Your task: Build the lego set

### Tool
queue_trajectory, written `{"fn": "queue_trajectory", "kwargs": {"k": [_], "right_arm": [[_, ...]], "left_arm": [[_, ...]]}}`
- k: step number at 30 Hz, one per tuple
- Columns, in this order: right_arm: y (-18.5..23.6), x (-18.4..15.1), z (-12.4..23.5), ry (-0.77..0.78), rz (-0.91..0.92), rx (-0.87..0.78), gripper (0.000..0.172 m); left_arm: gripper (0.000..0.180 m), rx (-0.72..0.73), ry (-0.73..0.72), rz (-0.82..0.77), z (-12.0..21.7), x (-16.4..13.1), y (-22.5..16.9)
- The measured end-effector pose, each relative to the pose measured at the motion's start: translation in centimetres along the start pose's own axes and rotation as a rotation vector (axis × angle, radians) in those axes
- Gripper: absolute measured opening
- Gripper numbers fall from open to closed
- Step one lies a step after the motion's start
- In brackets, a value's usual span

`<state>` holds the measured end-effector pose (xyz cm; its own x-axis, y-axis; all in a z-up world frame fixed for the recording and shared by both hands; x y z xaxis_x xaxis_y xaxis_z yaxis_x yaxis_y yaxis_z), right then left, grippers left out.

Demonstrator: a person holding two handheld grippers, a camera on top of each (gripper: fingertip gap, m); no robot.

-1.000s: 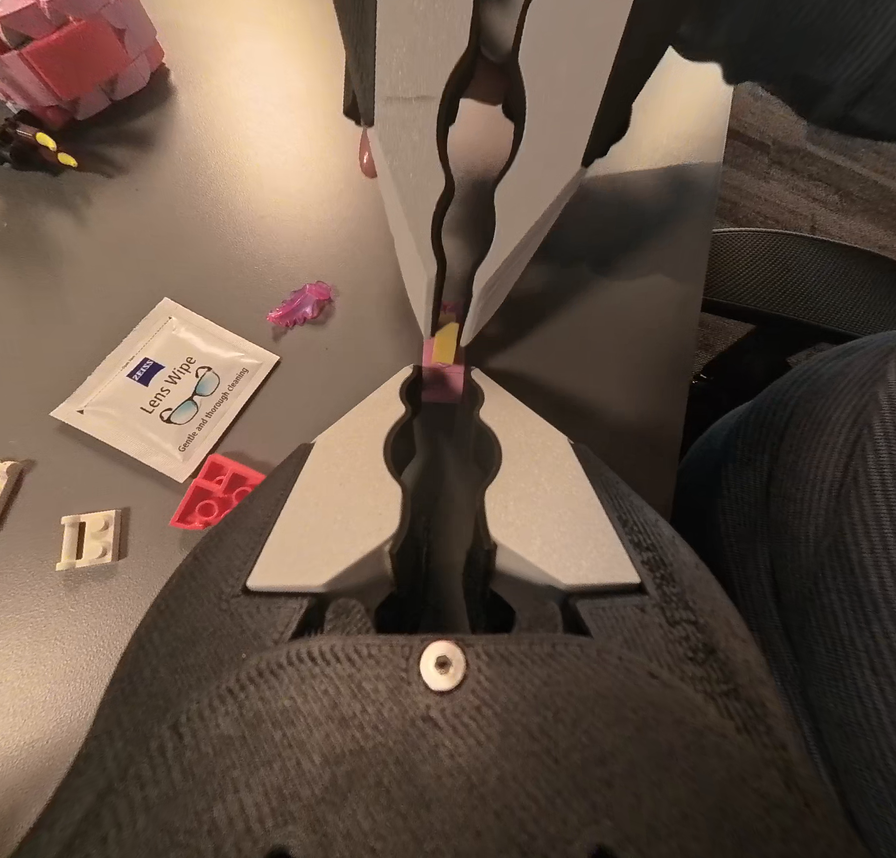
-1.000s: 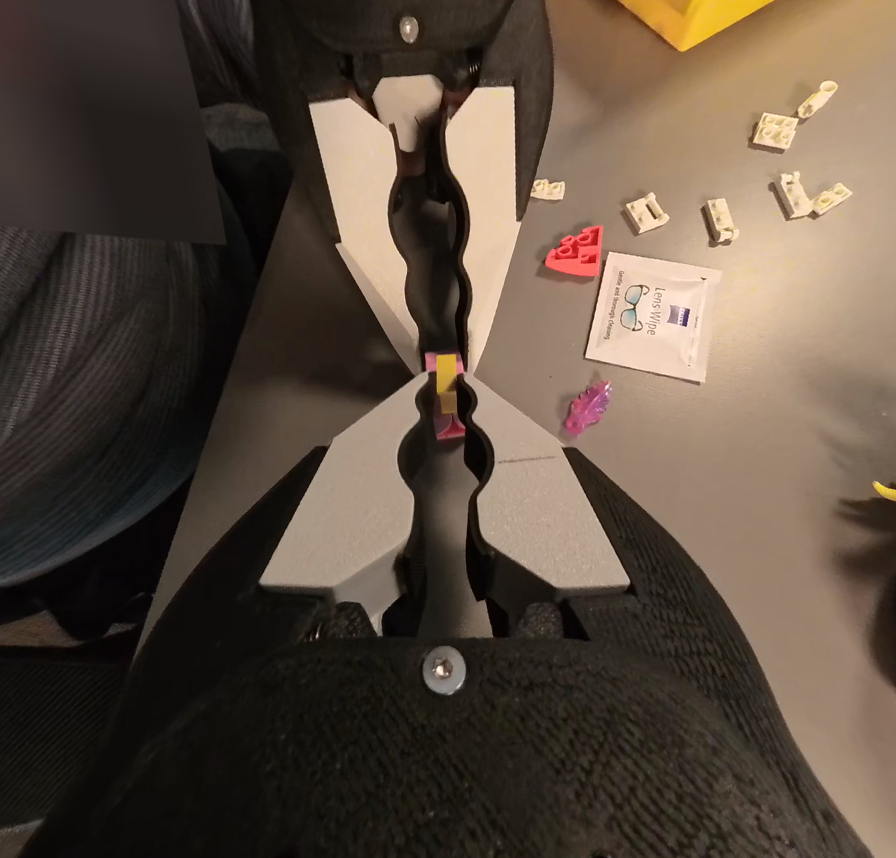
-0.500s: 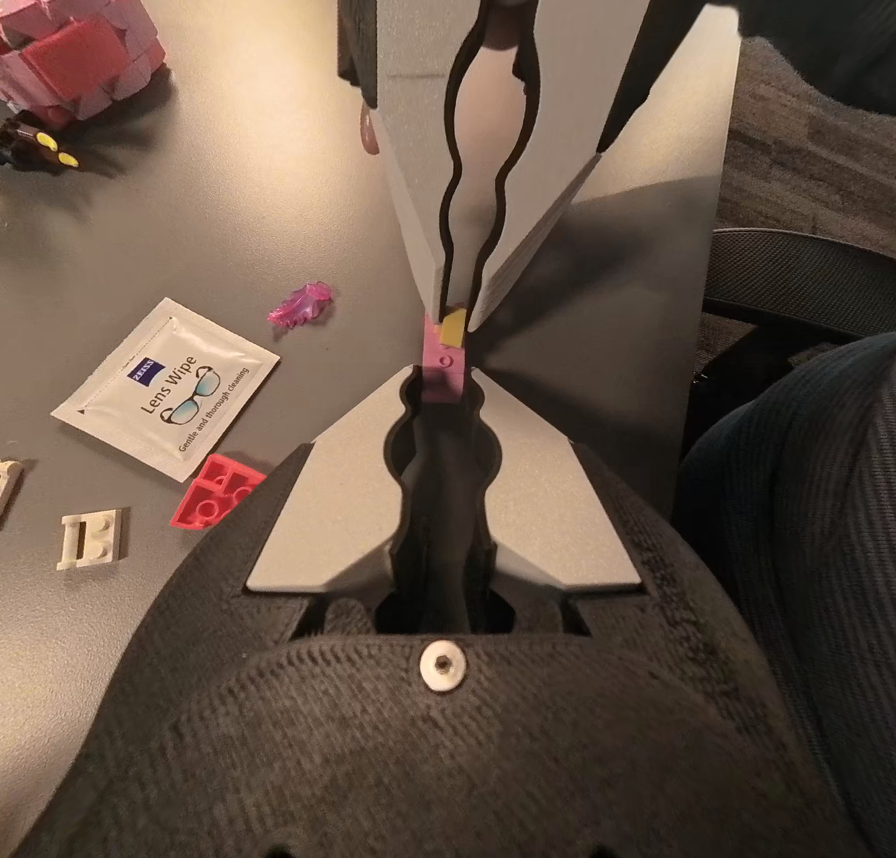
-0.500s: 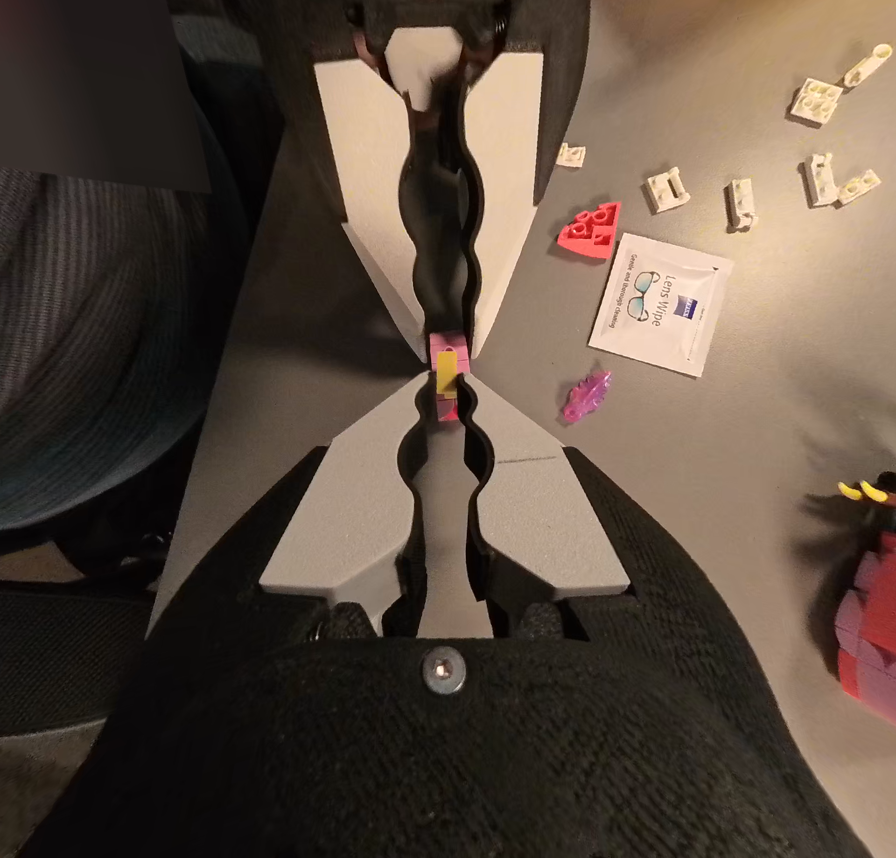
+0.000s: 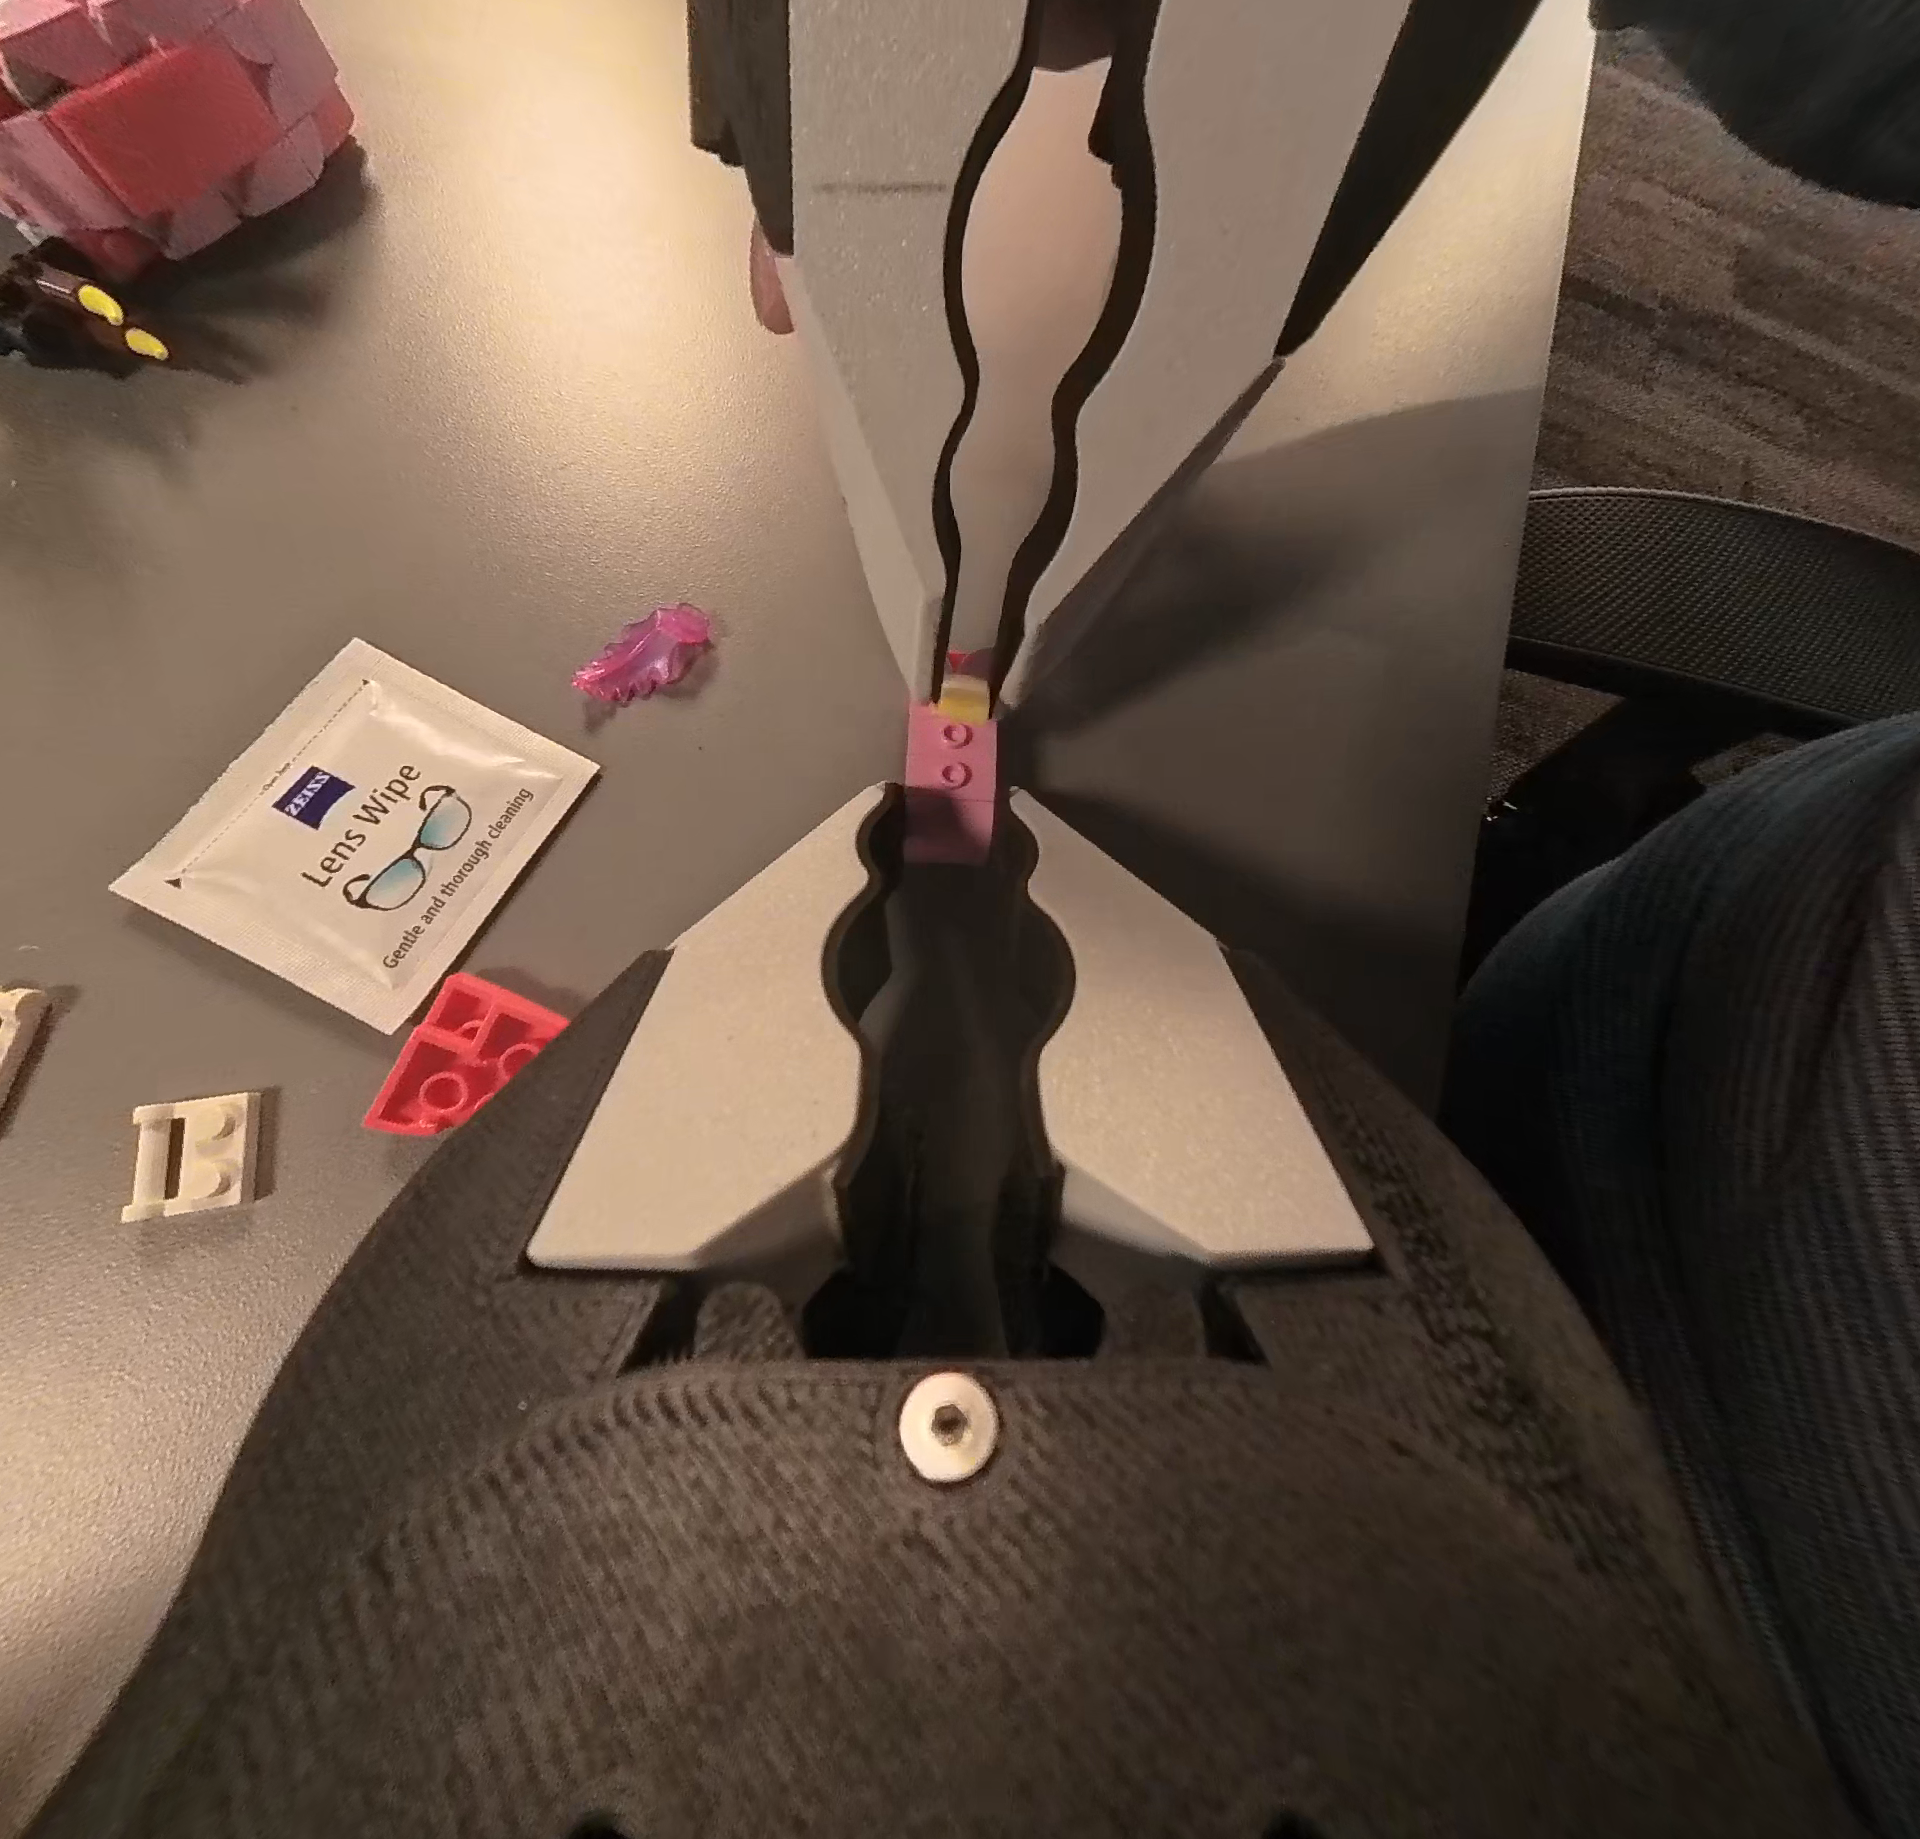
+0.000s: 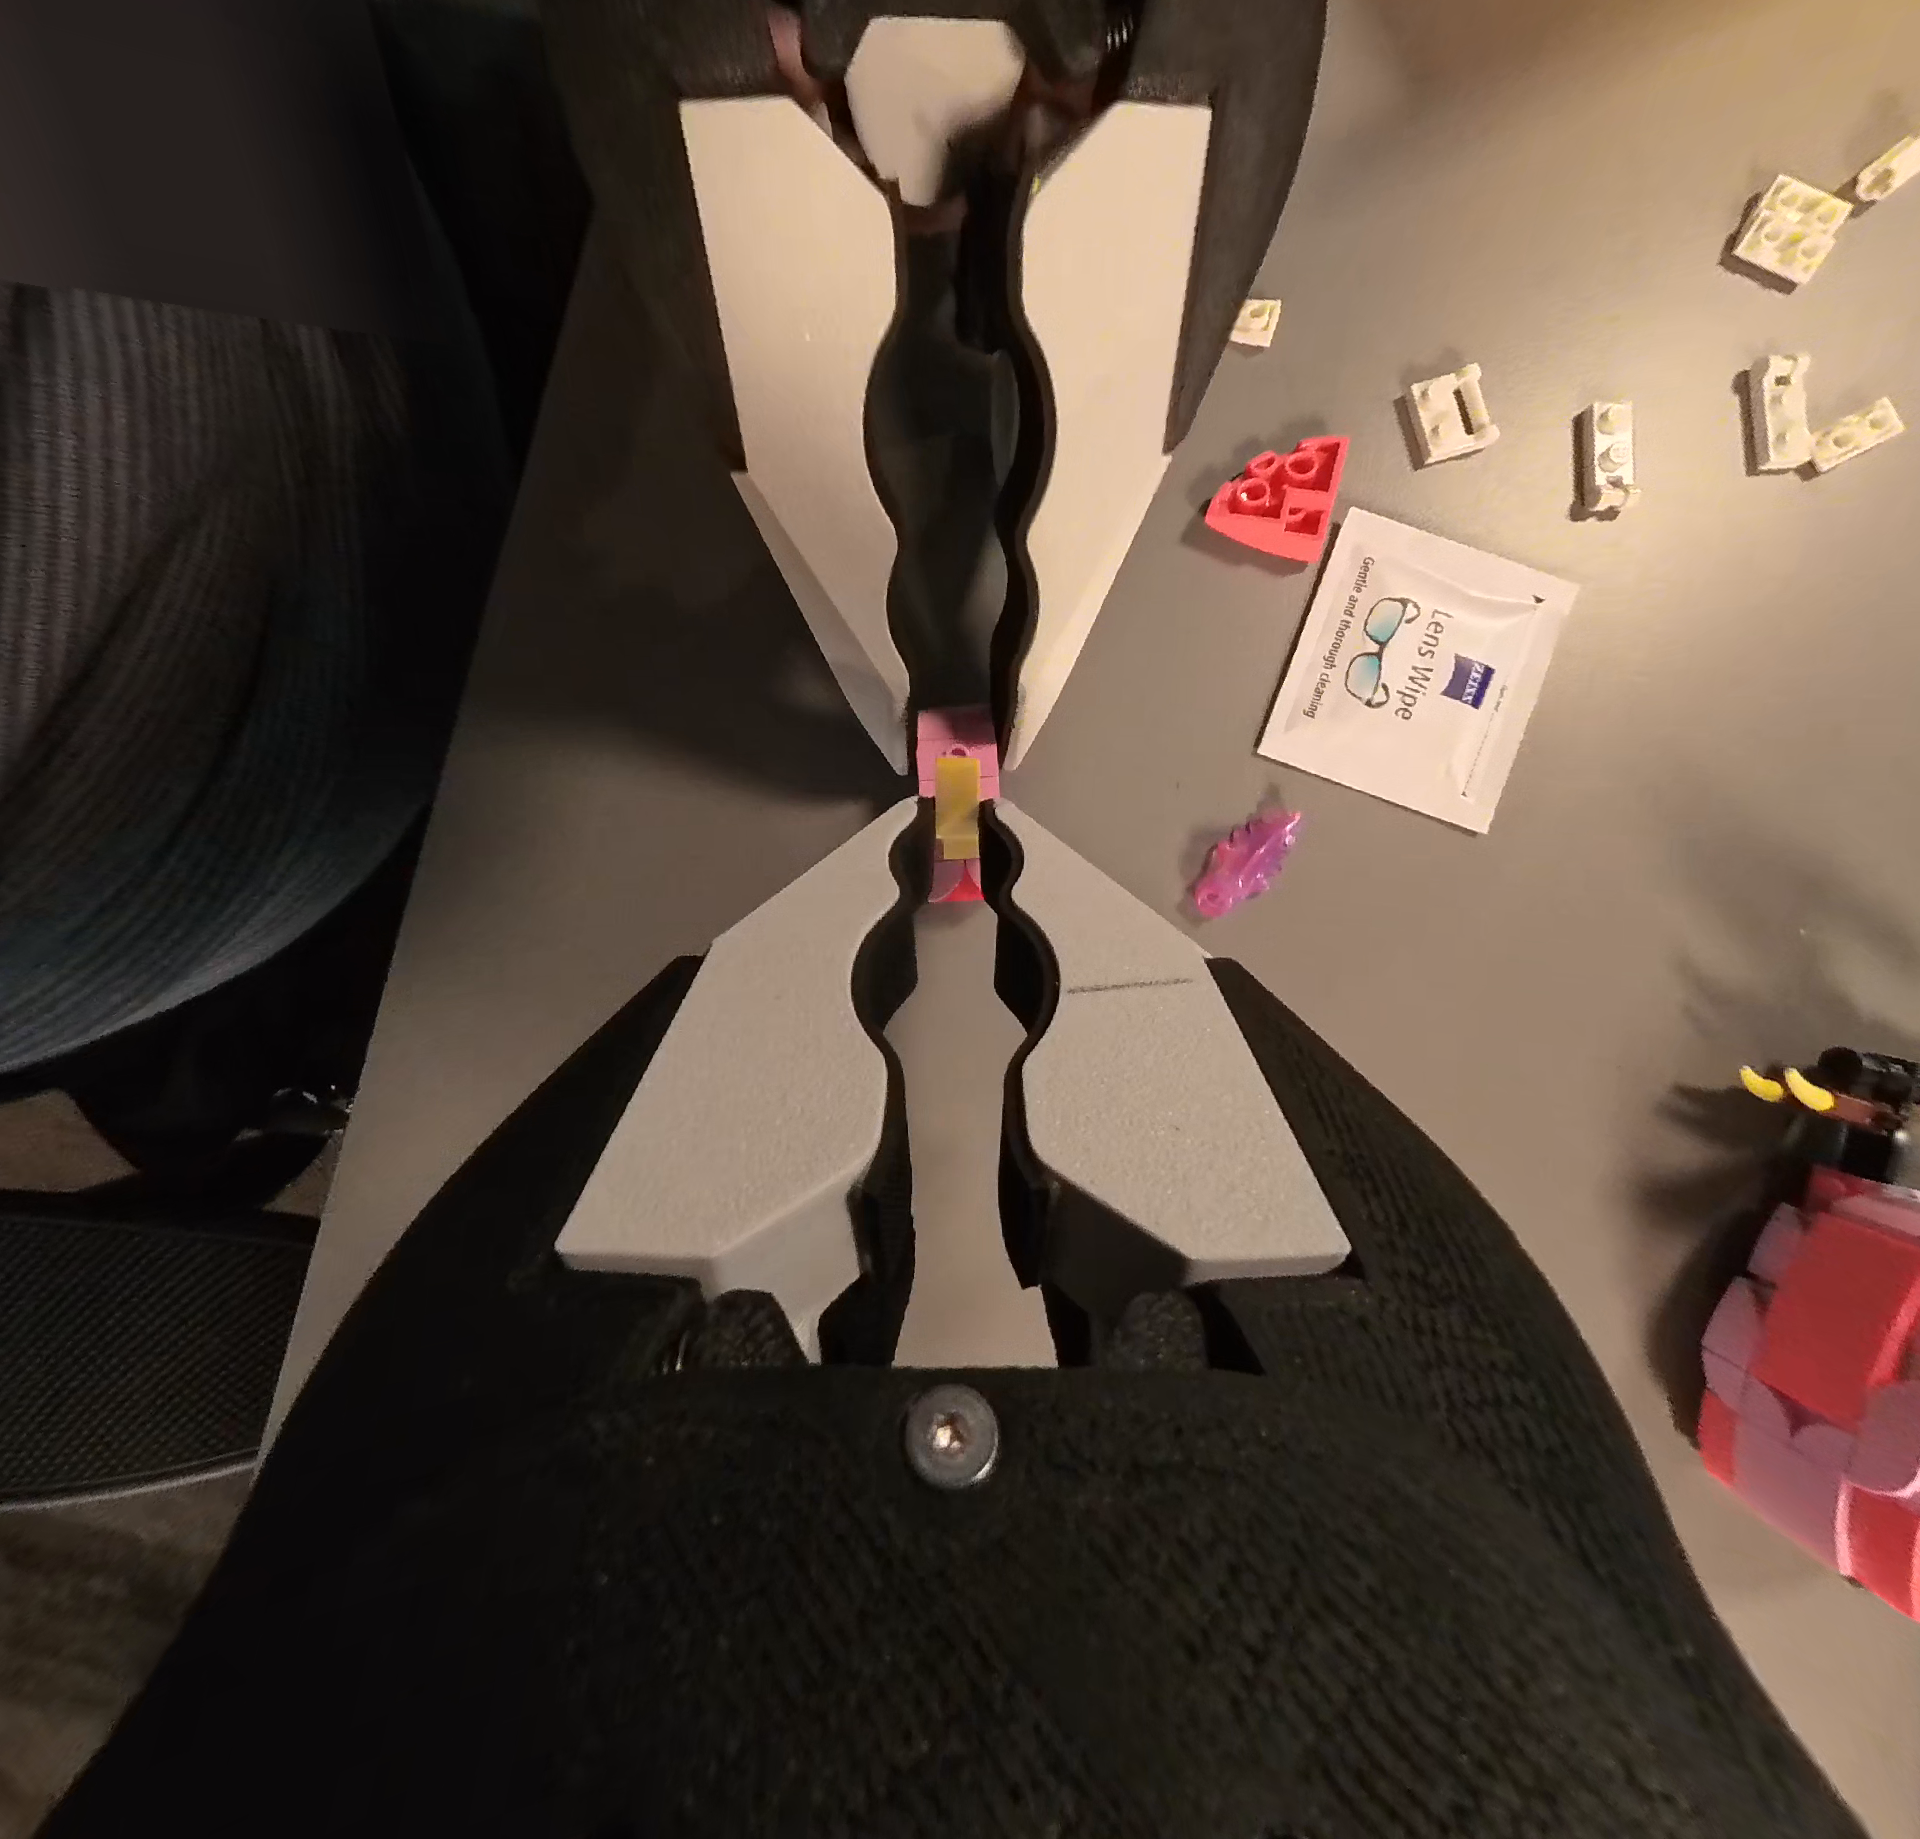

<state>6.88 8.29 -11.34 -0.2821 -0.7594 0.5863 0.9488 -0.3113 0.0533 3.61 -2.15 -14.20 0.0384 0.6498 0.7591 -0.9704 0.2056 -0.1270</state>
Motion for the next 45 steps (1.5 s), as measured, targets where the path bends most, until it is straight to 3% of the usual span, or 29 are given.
{"fn": "queue_trajectory", "kwargs": {"k": [16,32,38,45], "right_arm": [[-0.1,0.2,-0.3,-0.014,-0.003,0.020,0.010],[-0.5,0.7,0.1,0.022,0.001,0.049,0.002],[-0.7,0.5,-0.3,0.036,-0.039,0.083,0.002],[-1.5,-2.2,2.4,-0.008,-0.222,0.042,0.002]], "left_arm": [[0.016,0.001,0.000,-0.002,0.0,0.0,0.0],[0.017,0.002,0.000,-0.004,0.0,0.0,-0.1],[0.017,0.005,0.001,-0.007,0.0,0.0,-0.1],[0.017,0.043,-0.002,-0.011,0.0,0.0,0.0]]}}
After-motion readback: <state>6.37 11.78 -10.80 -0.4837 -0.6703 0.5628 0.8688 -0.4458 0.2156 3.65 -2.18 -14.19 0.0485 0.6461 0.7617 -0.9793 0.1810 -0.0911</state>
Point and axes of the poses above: each gripper's, where its closed fingertips meet, z back along the fingers, x out of its top, y = z × x across the jaws, the point moved 8 cm from there along z, back along the fingers, and after that the axes turned 2 degrees about x, right-handed, at the moved point
